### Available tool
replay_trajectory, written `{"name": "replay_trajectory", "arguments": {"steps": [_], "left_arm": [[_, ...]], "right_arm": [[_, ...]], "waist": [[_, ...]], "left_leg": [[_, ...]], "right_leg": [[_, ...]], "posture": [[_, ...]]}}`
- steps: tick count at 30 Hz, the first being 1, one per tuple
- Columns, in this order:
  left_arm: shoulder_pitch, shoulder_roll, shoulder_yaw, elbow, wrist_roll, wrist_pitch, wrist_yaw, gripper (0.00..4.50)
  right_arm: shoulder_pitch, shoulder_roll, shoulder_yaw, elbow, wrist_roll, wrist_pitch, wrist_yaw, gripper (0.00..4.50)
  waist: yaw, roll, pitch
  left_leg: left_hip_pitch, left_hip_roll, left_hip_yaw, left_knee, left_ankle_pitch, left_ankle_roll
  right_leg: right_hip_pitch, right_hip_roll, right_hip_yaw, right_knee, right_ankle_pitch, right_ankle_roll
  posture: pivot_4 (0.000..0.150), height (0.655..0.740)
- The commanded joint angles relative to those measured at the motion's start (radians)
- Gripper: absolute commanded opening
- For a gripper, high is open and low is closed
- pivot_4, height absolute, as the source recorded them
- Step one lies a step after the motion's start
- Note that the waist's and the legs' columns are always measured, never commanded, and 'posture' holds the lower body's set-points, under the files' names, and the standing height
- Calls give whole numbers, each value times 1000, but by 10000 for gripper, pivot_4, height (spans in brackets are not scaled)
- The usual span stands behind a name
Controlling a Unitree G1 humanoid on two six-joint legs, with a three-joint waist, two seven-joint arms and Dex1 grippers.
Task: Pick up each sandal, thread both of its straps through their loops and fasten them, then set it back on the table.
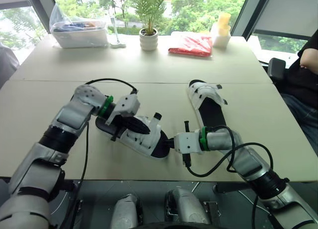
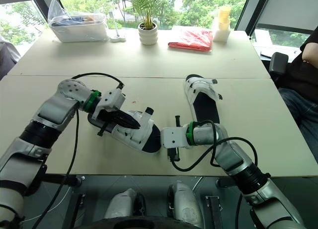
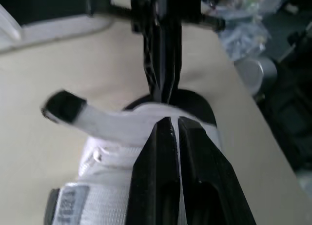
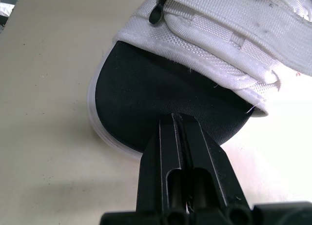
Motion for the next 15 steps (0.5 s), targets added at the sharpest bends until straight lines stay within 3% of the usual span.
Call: {"name": "replay_trajectory", "arguments": {"steps": [1,8,12,15], "left_arm": [[-76,-62,-30,127,132,-69,88,214],[-193,-202,-2,341,175,44,183,214],[-220,-214,2,413,215,54,207,214],[-263,-217,78,432,151,159,192,214]], "right_arm": [[48,-21,75,84,-59,57,35,0],[46,-20,75,75,-56,64,39,0],[34,-21,75,80,-57,59,43,0],[26,-28,66,80,-51,59,49,0]], "waist": [[0,0,0],[-2,0,-1],[-2,-1,0],[-4,-1,0]], "left_leg": [[0,0,0,0,-1,2],[0,0,0,-1,-2,4],[0,0,0,-1,-2,3],[0,0,0,-1,-2,4]], "right_leg": [[0,0,0,0,0,0],[0,0,0,0,0,0],[0,0,0,0,0,0],[0,0,0,0,0,0]], "posture": [[1500,7241],[1500,7241],[1500,7241],[1500,7241]]}}
